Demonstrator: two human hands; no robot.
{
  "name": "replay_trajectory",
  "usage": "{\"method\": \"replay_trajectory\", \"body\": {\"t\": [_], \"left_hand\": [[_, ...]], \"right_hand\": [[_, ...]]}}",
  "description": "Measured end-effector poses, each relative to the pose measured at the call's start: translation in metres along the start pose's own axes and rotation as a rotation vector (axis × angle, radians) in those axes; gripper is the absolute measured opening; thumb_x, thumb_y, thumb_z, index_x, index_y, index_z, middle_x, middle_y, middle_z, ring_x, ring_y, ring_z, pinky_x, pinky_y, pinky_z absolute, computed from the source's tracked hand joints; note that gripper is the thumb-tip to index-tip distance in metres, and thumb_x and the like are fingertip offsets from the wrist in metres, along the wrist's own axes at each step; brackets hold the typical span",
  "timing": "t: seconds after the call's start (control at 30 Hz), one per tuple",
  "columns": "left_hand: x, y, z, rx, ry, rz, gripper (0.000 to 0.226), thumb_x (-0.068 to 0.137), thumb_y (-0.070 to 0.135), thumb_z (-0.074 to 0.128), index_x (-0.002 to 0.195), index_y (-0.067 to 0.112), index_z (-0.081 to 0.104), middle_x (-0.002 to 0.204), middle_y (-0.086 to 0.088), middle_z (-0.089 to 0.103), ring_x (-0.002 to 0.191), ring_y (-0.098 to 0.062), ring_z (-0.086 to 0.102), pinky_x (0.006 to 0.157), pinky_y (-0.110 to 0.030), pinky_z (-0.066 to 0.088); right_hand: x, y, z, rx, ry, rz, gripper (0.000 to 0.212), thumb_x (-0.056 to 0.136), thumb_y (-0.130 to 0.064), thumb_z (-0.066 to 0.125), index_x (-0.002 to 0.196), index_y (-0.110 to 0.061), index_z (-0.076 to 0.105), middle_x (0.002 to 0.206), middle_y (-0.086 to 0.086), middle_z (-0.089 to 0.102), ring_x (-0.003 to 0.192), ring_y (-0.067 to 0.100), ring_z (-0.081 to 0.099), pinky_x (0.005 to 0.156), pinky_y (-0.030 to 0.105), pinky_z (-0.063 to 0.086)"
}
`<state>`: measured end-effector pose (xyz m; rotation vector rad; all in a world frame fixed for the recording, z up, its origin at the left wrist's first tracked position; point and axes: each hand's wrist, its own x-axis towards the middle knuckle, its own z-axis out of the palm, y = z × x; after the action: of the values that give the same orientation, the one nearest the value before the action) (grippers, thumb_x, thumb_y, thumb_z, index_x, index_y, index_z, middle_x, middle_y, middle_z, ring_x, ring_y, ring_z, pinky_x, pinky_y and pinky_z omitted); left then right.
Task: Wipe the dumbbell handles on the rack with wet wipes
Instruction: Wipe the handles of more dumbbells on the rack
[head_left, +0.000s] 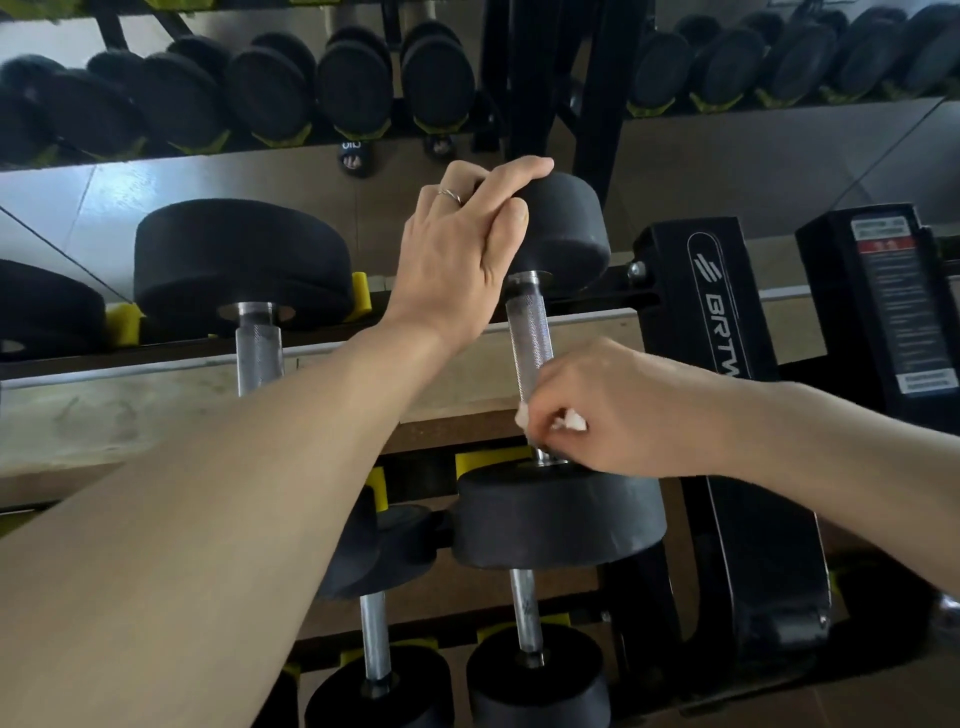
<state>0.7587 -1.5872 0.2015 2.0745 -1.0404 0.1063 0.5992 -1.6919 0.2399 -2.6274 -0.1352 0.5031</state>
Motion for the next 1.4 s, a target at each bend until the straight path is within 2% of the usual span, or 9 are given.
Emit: {"method": "replay_trajectory", "body": {"t": [0.2,0.37,0.77,0.97,1.07,1.13,1.23,1.3,1.4], "left_hand": [[0.0,0.005,-0.002,0.005,0.007,-0.039,0.051,0.103,0.039,0.023,0.143,0.032,0.054,0.121,-0.004,0.054,0.11,-0.025,0.048,0.101,-0.048,0.04],[0.0,0.004,-0.003,-0.009,0.023,-0.032,0.049,0.105,0.038,0.025,0.143,0.032,0.054,0.12,-0.003,0.054,0.107,-0.022,0.048,0.099,-0.048,0.043],[0.001,0.002,-0.002,-0.003,0.019,-0.009,0.047,0.106,0.036,0.025,0.143,0.03,0.054,0.119,-0.002,0.054,0.106,-0.023,0.049,0.098,-0.048,0.042],[0.001,-0.001,-0.003,-0.019,-0.01,0.014,0.045,0.107,0.035,0.026,0.144,0.032,0.051,0.114,0.008,0.047,0.109,-0.023,0.049,0.103,-0.046,0.039],[0.0,0.003,-0.006,-0.014,-0.031,0.001,0.044,0.108,0.033,0.027,0.145,0.033,0.051,0.116,0.011,0.044,0.112,-0.023,0.048,0.104,-0.046,0.039],[0.001,0.007,-0.012,-0.014,-0.095,-0.022,0.043,0.109,0.032,0.028,0.147,0.035,0.047,0.119,0.012,0.042,0.117,-0.024,0.045,0.107,-0.045,0.037],[0.002,0.012,-0.026,-0.011,-0.225,-0.044,0.044,0.109,0.033,0.029,0.152,0.038,0.039,0.126,0.009,0.044,0.127,-0.022,0.043,0.113,-0.044,0.033],[-0.002,0.013,-0.037,0.018,-0.283,-0.053,0.047,0.109,0.034,0.029,0.155,0.036,0.034,0.136,0.006,0.046,0.13,-0.021,0.043,0.115,-0.044,0.031],[-0.022,0.015,-0.067,0.051,-0.232,-0.119,0.047,0.108,0.038,0.031,0.154,0.033,0.036,0.147,0.003,0.043,0.136,-0.022,0.039,0.115,-0.045,0.031]], "right_hand": [[0.028,-0.004,-0.022,0.077,0.418,-0.018,0.014,0.091,-0.014,0.064,0.099,-0.023,0.072,0.096,-0.009,0.065,0.088,0.007,0.06,0.08,0.03,0.053],[0.037,-0.001,-0.017,-0.12,0.257,-0.07,0.022,0.096,-0.015,0.055,0.106,-0.022,0.074,0.116,-0.002,0.063,0.097,0.018,0.063,0.083,0.034,0.054],[0.037,0.002,-0.016,-0.274,0.285,-0.108,0.022,0.1,-0.017,0.051,0.099,-0.016,0.073,0.1,0.001,0.063,0.082,0.018,0.063,0.075,0.032,0.054],[0.015,-0.004,-0.005,-0.089,0.028,-0.077,0.022,0.099,-0.023,0.054,0.099,-0.02,0.075,0.098,-0.011,0.064,0.087,0.007,0.062,0.085,0.024,0.05],[0.021,-0.002,-0.007,-0.069,0.193,-0.035,0.021,0.099,-0.02,0.055,0.099,-0.019,0.076,0.099,-0.009,0.062,0.086,0.007,0.06,0.075,0.018,0.047],[0.023,-0.002,-0.004,-0.111,0.247,-0.003,0.022,0.099,-0.018,0.054,0.098,-0.019,0.076,0.1,-0.006,0.061,0.086,0.012,0.061,0.075,0.023,0.05],[0.013,-0.009,0.003,-0.055,0.052,0.065,0.019,0.098,-0.023,0.057,0.098,-0.024,0.076,0.103,-0.012,0.065,0.091,0.007,0.062,0.086,0.026,0.052],[0.007,-0.014,-0.002,0.011,-0.038,0.118,0.017,0.096,-0.025,0.06,0.096,-0.028,0.077,0.099,-0.014,0.069,0.085,0.0,0.063,0.083,0.02,0.051],[0.013,-0.039,-0.016,0.331,0.205,0.191,0.013,0.094,-0.022,0.064,0.092,-0.025,0.076,0.078,-0.01,0.069,0.065,-0.004,0.062,0.067,0.016,0.049]]}}
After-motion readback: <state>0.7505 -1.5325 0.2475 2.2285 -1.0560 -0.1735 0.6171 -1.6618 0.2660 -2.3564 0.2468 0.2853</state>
